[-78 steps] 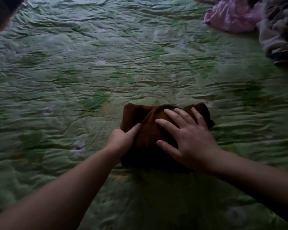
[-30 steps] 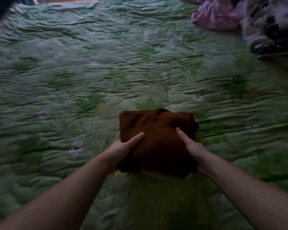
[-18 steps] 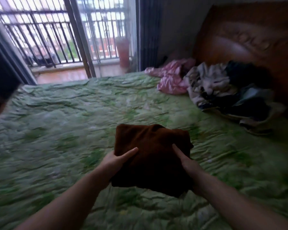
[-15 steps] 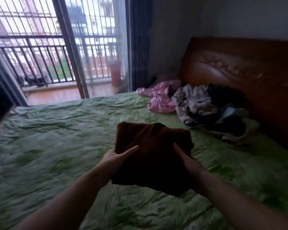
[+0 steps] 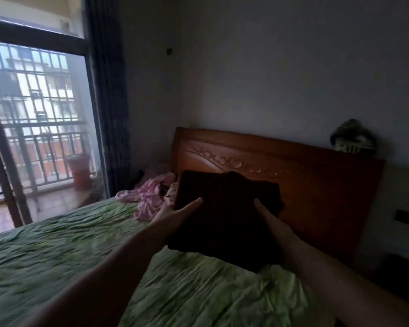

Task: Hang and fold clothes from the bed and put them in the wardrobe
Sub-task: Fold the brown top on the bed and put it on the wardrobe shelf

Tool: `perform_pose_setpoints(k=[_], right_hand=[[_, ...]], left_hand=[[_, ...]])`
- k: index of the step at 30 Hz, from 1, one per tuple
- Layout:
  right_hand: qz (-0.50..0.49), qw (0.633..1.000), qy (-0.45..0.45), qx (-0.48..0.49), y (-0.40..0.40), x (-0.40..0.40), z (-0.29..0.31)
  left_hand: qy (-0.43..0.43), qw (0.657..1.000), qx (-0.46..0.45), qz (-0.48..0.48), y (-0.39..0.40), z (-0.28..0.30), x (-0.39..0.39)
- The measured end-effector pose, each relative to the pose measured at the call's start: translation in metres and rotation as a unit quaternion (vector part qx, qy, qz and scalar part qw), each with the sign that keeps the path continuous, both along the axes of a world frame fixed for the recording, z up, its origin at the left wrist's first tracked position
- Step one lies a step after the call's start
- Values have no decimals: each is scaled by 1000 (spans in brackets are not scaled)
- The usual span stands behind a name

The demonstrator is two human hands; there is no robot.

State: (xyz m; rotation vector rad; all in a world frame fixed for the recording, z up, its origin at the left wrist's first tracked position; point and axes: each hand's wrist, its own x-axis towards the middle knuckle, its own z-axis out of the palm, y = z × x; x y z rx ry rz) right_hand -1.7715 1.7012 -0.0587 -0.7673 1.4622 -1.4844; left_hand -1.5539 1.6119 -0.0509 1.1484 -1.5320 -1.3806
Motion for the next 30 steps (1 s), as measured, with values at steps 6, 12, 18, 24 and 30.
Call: perform_pose_setpoints(k=[6,12,18,24,30], right_hand=[[-80,994,-65,36,75,-74,-18],[-179,984,-13,22,153,-91,27],[-282,959,8,11,217,-99,64],[-369,929,27,-27,281,-99,95],[-439,891,83,-80,344,-108,127]], left_hand=[[18,996,13,-91,44,0,-80],[38,979,88,-179,81,24,-147],[55,954,99,-278,108,54,-199],[69,919,98,-375,156,83,-240],[86,904,90,-409,214,117,-288]])
